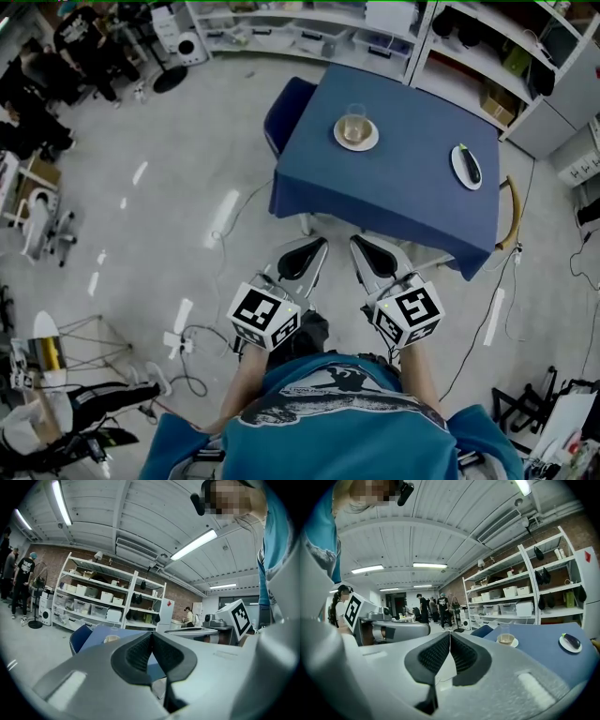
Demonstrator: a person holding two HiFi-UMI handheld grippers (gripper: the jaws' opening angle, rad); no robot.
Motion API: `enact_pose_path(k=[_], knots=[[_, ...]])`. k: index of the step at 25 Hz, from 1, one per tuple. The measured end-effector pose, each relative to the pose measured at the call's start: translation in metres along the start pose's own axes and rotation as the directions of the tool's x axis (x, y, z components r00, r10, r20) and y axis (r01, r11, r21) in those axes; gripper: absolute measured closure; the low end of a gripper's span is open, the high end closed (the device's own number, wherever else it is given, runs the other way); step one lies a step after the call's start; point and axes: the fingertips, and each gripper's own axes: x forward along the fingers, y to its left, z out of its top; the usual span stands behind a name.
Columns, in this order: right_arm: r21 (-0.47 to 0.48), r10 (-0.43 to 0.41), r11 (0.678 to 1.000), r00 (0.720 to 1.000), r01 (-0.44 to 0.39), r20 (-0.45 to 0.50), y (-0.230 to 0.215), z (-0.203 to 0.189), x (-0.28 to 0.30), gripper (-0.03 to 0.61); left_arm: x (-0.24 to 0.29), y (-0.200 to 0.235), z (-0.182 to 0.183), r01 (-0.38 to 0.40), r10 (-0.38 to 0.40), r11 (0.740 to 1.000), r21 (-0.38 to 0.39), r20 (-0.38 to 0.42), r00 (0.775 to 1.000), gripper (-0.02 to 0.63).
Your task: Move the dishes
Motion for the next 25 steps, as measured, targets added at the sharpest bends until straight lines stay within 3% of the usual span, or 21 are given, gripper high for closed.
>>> enact_pose_path(k=[10, 18, 25], knots=[[0.024, -0.081, 0.996, 0.997, 0.081, -0.008, -0.017, 0.007, 0.065, 0.572, 0.013, 0.067, 0.006, 0.049, -0.049, 0.999, -0.007, -0.025, 0.998, 0.595], [0.052, -0.117, 0.992, 0.992, 0.119, -0.044, -0.034, -0.006, 0.072, 0.572, 0.032, 0.074, -0.006, 0.083, -0.085, 0.996, -0.039, -0.051, 0.995, 0.595], [0.05, -0.127, 0.99, 0.99, 0.13, -0.059, -0.082, -0.01, 0.095, 0.561, 0.07, 0.089, -0.013, 0.088, -0.091, 0.995, -0.05, -0.068, 0.994, 0.595]])
